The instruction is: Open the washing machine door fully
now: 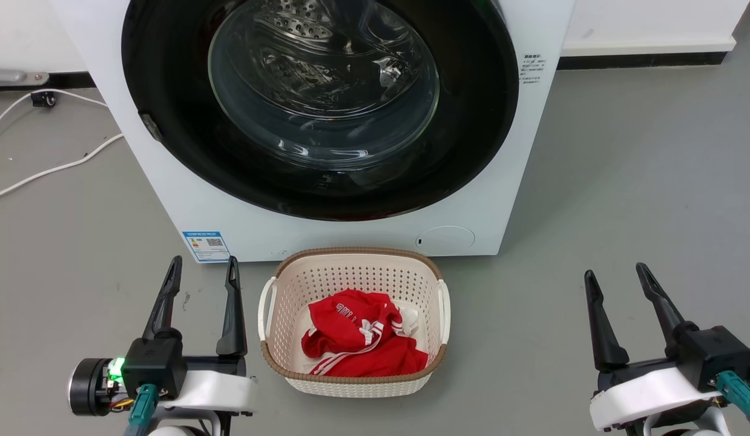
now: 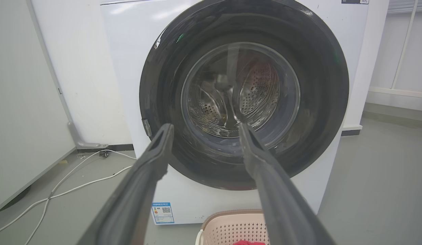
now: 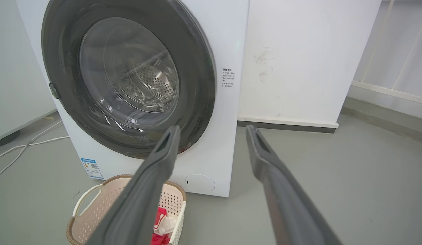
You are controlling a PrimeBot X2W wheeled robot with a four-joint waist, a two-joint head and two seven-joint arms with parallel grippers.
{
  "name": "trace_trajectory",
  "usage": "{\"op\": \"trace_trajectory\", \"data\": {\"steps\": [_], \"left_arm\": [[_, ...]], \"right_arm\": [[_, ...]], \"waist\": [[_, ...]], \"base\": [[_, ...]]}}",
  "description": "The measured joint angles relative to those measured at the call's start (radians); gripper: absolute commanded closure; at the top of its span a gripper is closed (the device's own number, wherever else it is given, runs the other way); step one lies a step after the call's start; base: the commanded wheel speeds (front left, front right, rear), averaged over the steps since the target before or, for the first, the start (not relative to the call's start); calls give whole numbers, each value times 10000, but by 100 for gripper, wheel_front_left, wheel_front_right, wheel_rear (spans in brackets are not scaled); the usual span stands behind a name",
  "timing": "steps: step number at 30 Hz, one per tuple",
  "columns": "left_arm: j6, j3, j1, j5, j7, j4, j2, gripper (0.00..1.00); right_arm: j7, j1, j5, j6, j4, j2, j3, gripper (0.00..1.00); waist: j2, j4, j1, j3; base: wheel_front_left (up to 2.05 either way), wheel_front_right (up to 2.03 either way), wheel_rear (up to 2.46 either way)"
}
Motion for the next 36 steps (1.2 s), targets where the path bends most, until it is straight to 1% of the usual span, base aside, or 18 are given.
{"op": "trace_trajectory", "data": {"steps": [3,4,5,6,7,13,15,16,18,20,24,25,28,30,32,36], "left_arm": [[-27,35,7,0,0,12,-19,0],[-36,44,7,-2,0,19,-27,0],[-38,52,8,-2,0,17,-33,0],[-40,61,8,-2,0,19,-36,0],[-48,73,8,-2,0,21,-42,0],[-102,123,8,4,0,15,-77,0],[-123,136,8,6,0,17,-88,0],[-123,138,8,6,0,17,-94,0],[-127,155,8,8,0,21,-104,0],[-128,167,8,12,0,23,-119,0],[-146,182,8,15,0,42,-150,0],[-176,186,8,15,0,42,-157,0],[-178,211,7,15,0,31,-174,0],[-169,270,7,15,0,-10,-190,0],[-125,345,0,15,0,-36,-192,0],[-127,389,-29,12,0,-36,-215,0]], "right_arm": [[2,0,44,-2,27,0,4,0],[2,0,71,0,44,0,8,40],[4,0,79,-2,54,0,13,63],[19,-1,117,-2,77,0,35,89],[50,-1,174,-2,98,2,59,100],[2,-1,543,-2,107,2,82,100],[-105,-1,1168,0,136,2,105,100],[-182,-3,1730,-2,165,2,113,100],[-372,-7,3467,-2,311,2,144,100],[-610,-32,5538,-2,443,2,251,100],[-947,-339,10052,-2,604,10,447,100],[-984,-446,10983,-4,639,12,451,100],[-1026,-908,12619,-4,700,13,424,100],[-988,-1401,13169,-4,794,15,311,100],[-773,-2118,14207,-4,1106,15,171,100],[-150,-3867,14868,-4,2215,-40,-176,100]], "waist": [[0,0,0,-3],[0,0,0,-3],[0,1,0,-2],[0,2,0,-1],[0,3,0,0],[0,11,0,19],[0,9,0,22],[0,11,0,23],[0,13,0,21],[0,12,0,6],[0,9,0,-1],[0,6,0,9],[0,-30,0,60],[0,-84,0,110],[0,-178,0,158],[0,-321,0,209]], "base": [[0,0,0],[0,0,0],[0,0,0],[0,0,0],[0,0,0],[0,0,0],[0,0,0],[0,0,0],[0,0,0],[0,0,0],[0,0,0],[0,0,0],[0,0,0],[0,0,0],[0,0,0],[0,0,0]]}}
